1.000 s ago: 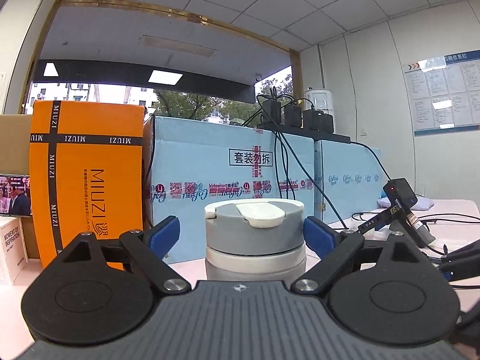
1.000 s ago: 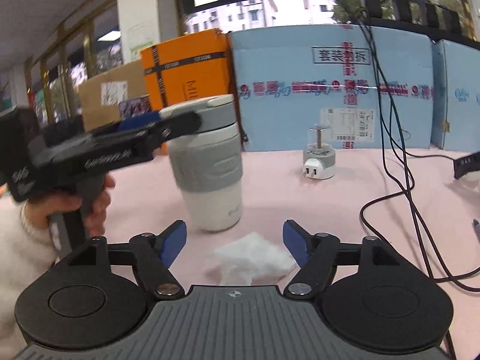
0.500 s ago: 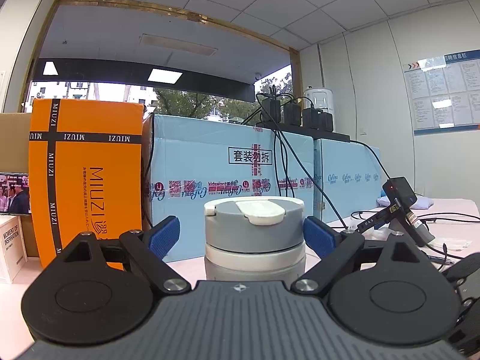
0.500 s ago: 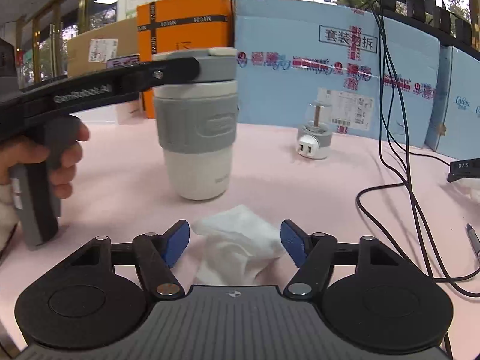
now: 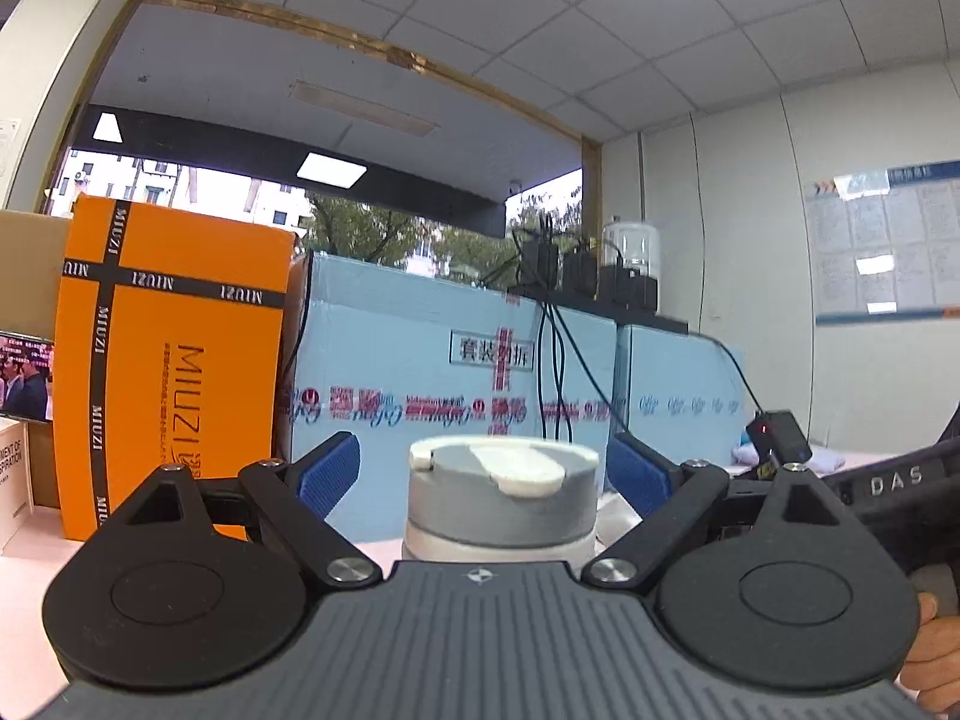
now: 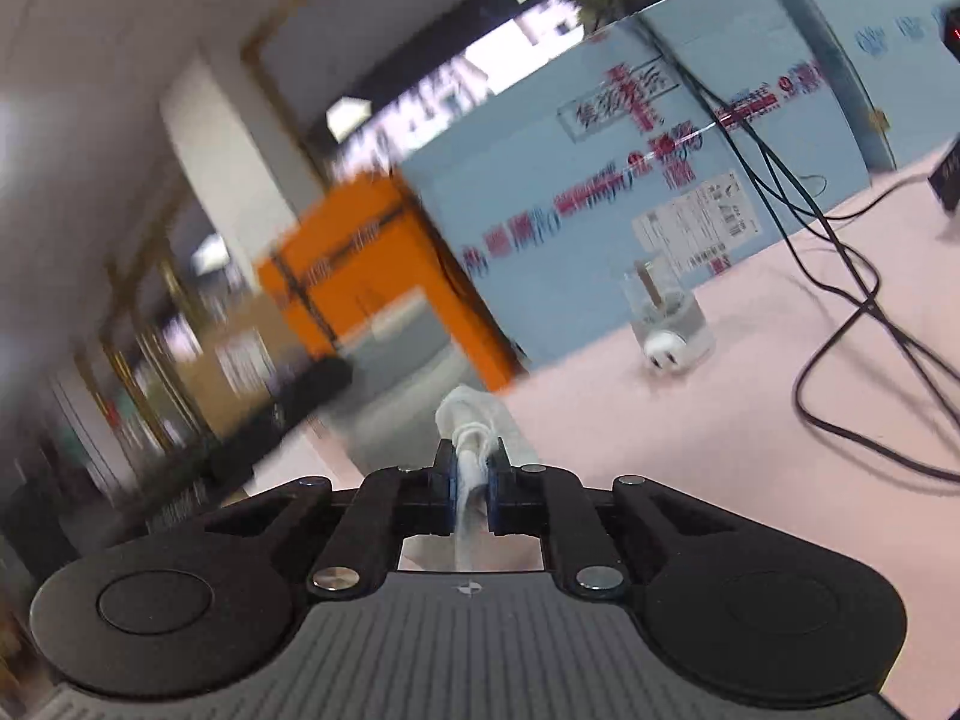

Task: Clean container
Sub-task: 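Grasp the tissue again with the right gripper and lift it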

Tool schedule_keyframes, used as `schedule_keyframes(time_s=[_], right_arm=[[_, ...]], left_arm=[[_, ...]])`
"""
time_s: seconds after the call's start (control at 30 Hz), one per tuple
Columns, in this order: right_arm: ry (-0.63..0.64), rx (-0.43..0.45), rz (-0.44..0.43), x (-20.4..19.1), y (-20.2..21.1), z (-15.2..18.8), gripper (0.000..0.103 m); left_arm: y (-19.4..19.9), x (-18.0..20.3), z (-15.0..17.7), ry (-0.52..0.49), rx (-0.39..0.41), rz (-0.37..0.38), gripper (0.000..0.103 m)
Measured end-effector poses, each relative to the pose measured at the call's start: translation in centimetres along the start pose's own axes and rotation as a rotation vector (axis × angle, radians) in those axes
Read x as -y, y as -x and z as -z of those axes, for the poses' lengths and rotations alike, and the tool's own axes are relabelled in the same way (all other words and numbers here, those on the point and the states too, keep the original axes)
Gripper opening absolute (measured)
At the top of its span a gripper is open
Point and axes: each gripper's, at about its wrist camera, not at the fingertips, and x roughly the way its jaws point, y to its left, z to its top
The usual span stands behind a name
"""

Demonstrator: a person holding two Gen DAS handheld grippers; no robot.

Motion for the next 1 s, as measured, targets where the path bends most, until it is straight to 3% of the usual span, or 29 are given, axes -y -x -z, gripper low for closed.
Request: schedule_keyframes(time_s=[0.1,0.3,0.53,0.6,0.67,1.0], right_arm=[[-0.058,0.051,-0.069,0.2,0.0,-0.1,0.009],[-0.027,0.024,-0.078,-0.6,-0.7,0.3,0.009],[-0.07,0.003,-0.037,0.1,-1.7,1.0,0.009],[-0.079,-0.007,-0.017,0.3,-2.1,1.3,0.009],[-0.093,-0.02,-0.004,0.5,-2.5,1.6,0.009],[-0.087,-0.04,0.01,0.5,-3.0,1.9,0.009]], left_arm=[[0.2,-0.4,-0.3,0.027,0.017,-0.005,0.089],[-0.1,-1.4,-0.4,0.068,-0.005,-0.078,0.089],[-0.5,-1.4,-0.1,0.064,-0.024,-0.085,0.09],[-0.5,-1.4,0.0,0.076,-0.025,-0.091,0.093],[-0.5,-1.4,0.1,0.08,-0.023,-0.109,0.103],[-0.8,-1.7,0.2,0.092,-0.022,-0.116,0.103]])
